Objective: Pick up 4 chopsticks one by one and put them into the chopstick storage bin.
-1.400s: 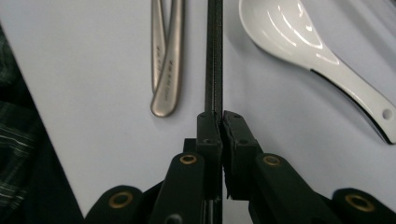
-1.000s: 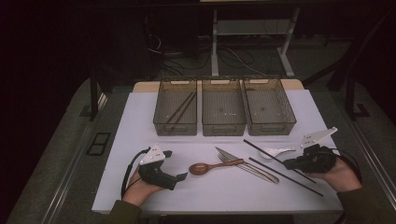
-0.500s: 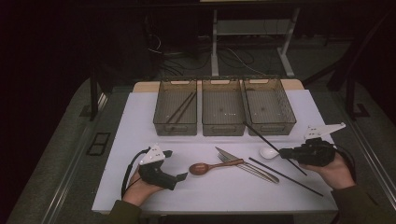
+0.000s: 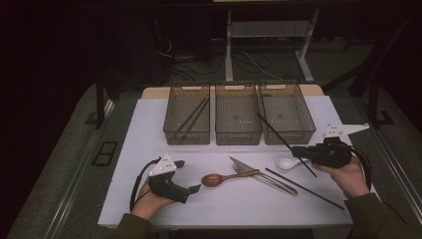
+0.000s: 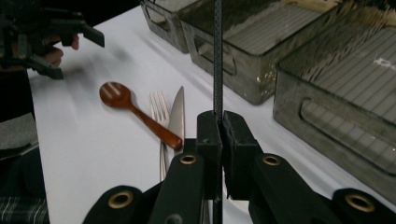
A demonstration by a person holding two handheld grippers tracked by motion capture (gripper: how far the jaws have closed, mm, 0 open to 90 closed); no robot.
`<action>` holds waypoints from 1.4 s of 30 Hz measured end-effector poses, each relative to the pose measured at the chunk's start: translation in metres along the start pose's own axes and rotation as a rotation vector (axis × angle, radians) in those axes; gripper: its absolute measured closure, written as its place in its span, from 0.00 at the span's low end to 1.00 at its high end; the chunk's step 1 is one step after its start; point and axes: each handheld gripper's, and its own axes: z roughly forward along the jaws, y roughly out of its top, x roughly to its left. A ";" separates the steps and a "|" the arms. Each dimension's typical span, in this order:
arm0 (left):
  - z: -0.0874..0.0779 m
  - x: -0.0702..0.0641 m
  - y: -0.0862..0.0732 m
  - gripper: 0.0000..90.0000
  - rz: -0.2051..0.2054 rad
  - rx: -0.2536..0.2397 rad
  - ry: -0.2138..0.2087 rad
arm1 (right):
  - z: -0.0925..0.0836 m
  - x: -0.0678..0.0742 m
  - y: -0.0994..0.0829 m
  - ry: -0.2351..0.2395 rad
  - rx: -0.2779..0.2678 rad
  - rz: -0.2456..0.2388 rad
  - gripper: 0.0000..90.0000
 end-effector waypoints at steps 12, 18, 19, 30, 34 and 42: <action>0.001 0.000 0.000 0.00 0.001 0.003 -0.004 | 0.014 0.000 0.023 -0.011 -0.055 -0.013 0.95; 0.001 0.001 0.001 0.00 0.011 0.000 -0.005 | 0.025 0.001 0.036 -0.020 -0.081 -0.023 0.95; 0.001 0.001 0.001 0.00 0.009 0.000 -0.006 | 0.028 0.002 0.038 -0.015 -0.083 -0.025 0.95; 0.002 0.000 0.000 0.00 0.006 -0.001 -0.013 | 0.056 0.005 0.065 -0.016 -0.120 -0.028 0.95; 0.002 0.000 0.001 0.00 0.007 0.001 -0.013 | 0.070 0.007 0.077 -0.021 -0.118 -0.031 0.95; 0.002 0.000 0.001 0.00 0.010 0.000 -0.015 | 0.099 0.011 0.103 -0.026 -0.131 -0.024 0.95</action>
